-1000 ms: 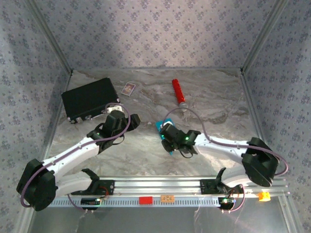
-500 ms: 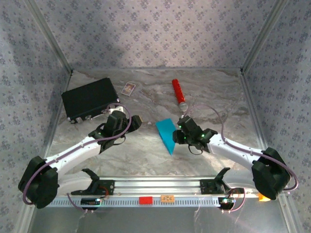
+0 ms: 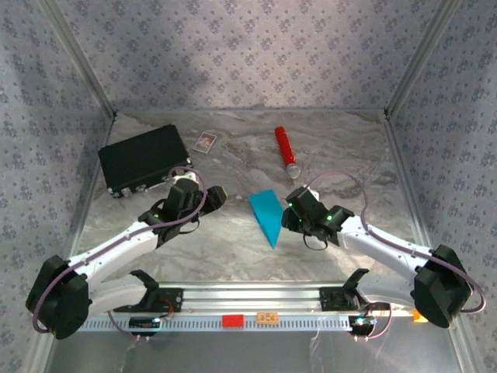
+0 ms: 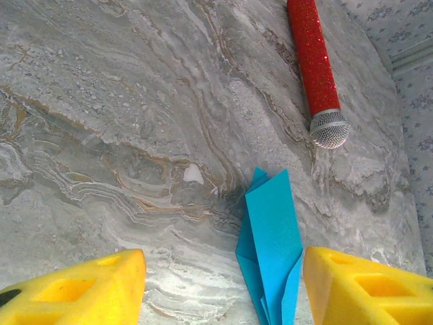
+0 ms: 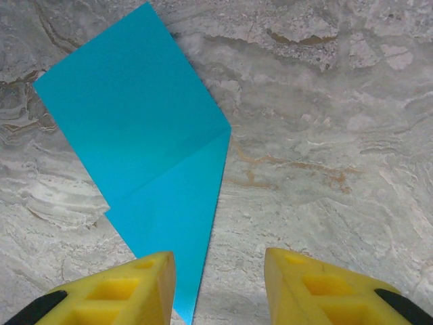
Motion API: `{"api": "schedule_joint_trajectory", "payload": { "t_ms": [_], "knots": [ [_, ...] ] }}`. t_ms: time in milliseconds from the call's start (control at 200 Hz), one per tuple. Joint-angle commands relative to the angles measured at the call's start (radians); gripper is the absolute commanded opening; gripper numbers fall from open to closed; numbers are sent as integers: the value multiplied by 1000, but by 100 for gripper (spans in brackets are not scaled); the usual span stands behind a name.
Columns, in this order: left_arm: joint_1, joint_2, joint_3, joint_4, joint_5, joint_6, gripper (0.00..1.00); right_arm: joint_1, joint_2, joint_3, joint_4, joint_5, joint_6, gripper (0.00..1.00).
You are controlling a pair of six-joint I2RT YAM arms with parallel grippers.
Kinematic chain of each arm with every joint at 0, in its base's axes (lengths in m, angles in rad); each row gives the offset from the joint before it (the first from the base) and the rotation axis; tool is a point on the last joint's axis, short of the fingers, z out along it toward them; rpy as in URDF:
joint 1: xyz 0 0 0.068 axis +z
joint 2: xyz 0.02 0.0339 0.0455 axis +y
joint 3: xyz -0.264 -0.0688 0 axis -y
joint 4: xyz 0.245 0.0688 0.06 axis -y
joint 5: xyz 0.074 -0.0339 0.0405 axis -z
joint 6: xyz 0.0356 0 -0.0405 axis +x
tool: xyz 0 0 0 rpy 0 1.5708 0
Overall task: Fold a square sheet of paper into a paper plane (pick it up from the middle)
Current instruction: Rotate the paper at the center of the table.
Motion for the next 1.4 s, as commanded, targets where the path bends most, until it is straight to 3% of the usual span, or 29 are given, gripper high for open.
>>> {"api": "schedule_joint_trajectory", "payload": {
  "t_ms": [0,430,655,884,1154,1244,1394],
  "knots": [
    [8,-11,30,-39,10,10,62,-8,-5,5,-38,23,39,42],
    [19,-1,35,-47,40,36,62,-17,-41,12,7,54,-37,39],
    [36,6,12,-10,78,15,53,-132,0,-127,373,-298,-159,17],
    [39,16,-22,20,110,1,45,-144,212,-84,477,-513,-221,3],
    [48,64,-20,63,171,2,36,-144,363,-83,569,-550,-163,2],
    [48,72,-21,73,183,1,34,-138,383,-84,535,-498,-119,2],
    [47,93,-21,89,198,-5,31,-130,425,-137,543,-417,104,2]
  ]
}}
